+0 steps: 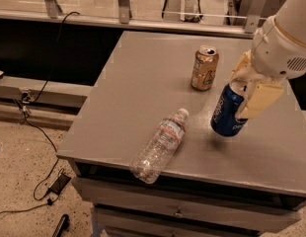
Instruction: Move pepsi can near water bottle
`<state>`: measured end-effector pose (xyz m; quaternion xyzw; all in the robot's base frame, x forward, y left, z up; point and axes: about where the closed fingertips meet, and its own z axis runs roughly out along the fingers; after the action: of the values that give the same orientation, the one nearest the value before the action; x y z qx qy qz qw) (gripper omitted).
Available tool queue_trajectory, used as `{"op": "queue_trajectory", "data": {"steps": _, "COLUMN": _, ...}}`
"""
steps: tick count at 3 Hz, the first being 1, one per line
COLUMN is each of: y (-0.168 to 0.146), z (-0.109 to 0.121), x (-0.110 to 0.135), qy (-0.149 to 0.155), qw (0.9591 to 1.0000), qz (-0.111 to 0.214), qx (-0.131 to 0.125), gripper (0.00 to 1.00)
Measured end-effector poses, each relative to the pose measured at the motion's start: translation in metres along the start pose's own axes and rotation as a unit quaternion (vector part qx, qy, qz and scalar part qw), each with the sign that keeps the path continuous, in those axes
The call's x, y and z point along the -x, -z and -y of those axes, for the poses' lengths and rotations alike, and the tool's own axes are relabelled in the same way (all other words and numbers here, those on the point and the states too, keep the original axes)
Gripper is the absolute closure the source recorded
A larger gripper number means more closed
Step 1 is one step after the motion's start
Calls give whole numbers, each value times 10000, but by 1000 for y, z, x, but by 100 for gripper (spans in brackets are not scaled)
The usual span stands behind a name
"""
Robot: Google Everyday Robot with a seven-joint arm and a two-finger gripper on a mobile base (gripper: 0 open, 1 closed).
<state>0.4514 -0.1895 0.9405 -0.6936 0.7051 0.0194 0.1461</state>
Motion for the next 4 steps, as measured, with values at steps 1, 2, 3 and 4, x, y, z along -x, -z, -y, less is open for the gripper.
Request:
{"op": "queue_trajectory", "data": {"steps": 1, "y": -8, "z": -10, "x": 12, "qy": 123, "qw": 9999, "qz": -73, "qx": 17, "gripper": 100}}
{"op": "queue_trajectory", "data": {"steps": 2, "y": -9, "z": -18, "x": 24, "qy": 248, "qw": 9997, "qz": -63, "qx": -8, "gripper": 100}}
{"op": "queue_trajectory", "data": {"steps": 3, "y": -11, "z": -25, "x": 37, "qy": 397, "qw": 9992, "qz": -35, "qx": 14, "gripper": 100}}
{"op": "queue_trajectory", "data": {"steps": 4, "y": -18, "z": -29, "x": 44, "qy": 452, "qw": 9990, "qz": -3, "qx": 53, "gripper": 81}}
